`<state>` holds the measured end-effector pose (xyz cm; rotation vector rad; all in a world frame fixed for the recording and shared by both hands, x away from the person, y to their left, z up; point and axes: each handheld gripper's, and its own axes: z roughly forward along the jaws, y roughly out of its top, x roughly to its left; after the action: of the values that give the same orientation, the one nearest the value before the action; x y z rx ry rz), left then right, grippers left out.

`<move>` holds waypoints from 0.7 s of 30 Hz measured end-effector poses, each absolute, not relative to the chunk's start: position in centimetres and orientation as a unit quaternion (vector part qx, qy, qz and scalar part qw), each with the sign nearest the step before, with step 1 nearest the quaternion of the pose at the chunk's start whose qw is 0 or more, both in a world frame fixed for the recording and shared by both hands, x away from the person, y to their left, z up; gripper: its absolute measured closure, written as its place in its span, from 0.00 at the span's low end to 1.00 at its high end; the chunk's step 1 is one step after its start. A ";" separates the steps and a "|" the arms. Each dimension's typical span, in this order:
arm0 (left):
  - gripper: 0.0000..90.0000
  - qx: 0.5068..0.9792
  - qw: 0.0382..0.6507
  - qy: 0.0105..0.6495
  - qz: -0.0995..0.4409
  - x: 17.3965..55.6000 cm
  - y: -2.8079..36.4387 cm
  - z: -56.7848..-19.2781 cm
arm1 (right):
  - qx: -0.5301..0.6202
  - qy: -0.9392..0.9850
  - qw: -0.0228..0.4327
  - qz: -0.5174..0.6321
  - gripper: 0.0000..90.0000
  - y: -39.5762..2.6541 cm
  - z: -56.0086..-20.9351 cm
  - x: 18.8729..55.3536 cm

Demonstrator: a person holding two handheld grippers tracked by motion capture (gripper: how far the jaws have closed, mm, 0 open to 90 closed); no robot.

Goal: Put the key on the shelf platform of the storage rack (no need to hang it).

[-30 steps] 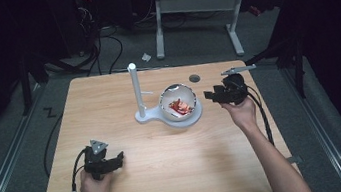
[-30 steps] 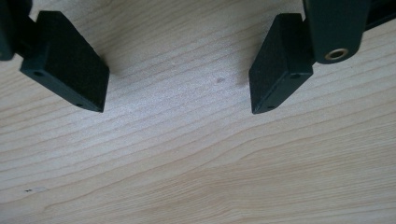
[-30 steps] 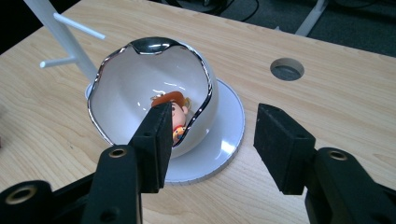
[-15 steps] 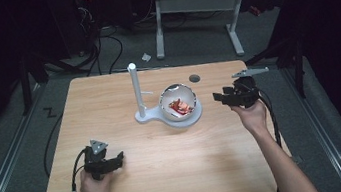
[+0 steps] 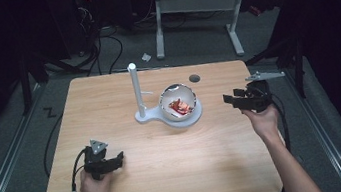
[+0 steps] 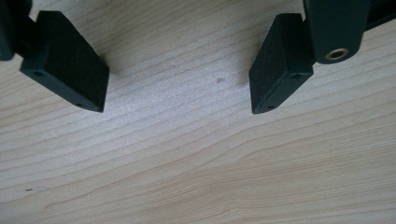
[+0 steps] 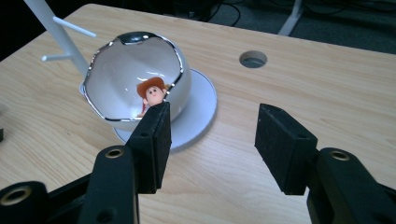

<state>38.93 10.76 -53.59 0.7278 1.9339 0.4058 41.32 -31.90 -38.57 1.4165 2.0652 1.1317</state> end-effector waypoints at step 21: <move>0.23 0.294 0.493 0.801 0.167 38.9 10.7 -53.6 | 0.523 0.716 0.218 0.408 0.51 -35.0 -38.7 36.7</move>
<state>38.95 10.68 -53.56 0.7128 1.9437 0.4044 36.71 -35.04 -38.65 1.4467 1.9823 1.1306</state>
